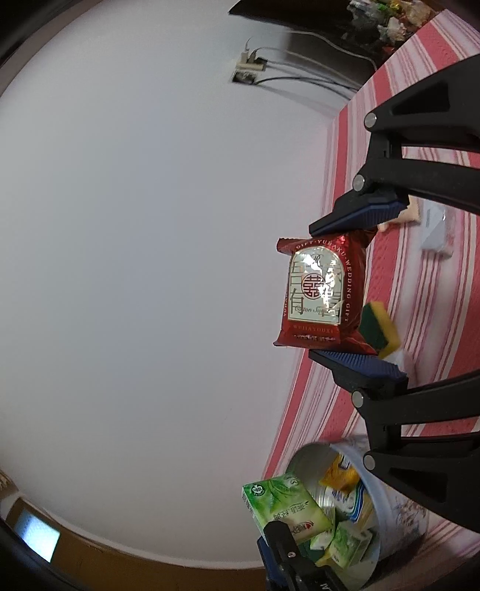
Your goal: Organize objects
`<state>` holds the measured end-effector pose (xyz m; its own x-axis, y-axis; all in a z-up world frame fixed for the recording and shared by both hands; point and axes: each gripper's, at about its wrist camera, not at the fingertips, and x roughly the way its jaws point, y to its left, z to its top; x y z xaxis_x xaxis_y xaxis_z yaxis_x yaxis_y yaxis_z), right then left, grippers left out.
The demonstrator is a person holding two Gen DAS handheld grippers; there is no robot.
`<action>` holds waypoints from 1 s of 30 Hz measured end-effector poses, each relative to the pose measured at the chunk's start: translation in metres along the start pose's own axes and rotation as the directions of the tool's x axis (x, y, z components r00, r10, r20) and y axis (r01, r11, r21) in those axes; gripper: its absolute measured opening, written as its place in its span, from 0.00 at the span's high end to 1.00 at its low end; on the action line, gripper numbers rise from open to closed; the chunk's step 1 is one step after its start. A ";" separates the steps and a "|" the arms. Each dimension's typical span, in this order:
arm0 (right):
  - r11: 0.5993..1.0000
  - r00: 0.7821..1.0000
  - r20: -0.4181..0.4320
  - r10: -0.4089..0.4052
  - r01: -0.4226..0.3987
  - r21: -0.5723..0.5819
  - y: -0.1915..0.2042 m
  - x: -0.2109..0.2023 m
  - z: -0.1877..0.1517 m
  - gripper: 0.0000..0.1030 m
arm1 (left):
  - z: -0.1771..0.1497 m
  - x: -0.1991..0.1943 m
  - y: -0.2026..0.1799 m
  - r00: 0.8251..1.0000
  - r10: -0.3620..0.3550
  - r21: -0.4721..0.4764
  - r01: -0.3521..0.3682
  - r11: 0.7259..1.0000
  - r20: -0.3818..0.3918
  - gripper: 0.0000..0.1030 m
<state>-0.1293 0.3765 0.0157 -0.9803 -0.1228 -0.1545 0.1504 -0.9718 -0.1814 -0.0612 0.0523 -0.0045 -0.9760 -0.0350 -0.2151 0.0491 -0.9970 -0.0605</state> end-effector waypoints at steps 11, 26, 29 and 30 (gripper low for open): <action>0.986 0.987 0.011 0.161 -0.160 -0.040 0.044 0.008 0.019 0.41 | -0.002 0.007 0.029 0.995 0.083 -0.033 -0.085 0.996 -0.060 0.77; 0.931 0.929 -0.065 0.364 -0.365 -0.001 0.110 0.018 0.039 0.40 | -0.008 0.025 0.059 0.976 0.153 -0.076 -0.166 0.983 -0.155 0.77; 0.924 0.920 -0.087 0.382 -0.383 0.001 0.119 0.026 0.039 0.40 | -0.009 0.029 0.065 0.972 0.153 -0.084 -0.170 0.982 -0.176 0.77; 0.921 0.917 -0.097 0.388 -0.389 0.000 0.123 0.028 0.038 0.40 | -0.010 0.030 0.068 0.970 0.158 -0.086 -0.176 0.981 -0.183 0.77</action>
<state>-0.1429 0.2461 0.0261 -0.8281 -0.4698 -0.3059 0.5202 -0.8473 -0.1072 -0.0849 -0.0155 -0.0250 -0.9006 -0.1785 -0.3962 0.2378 -0.9656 -0.1056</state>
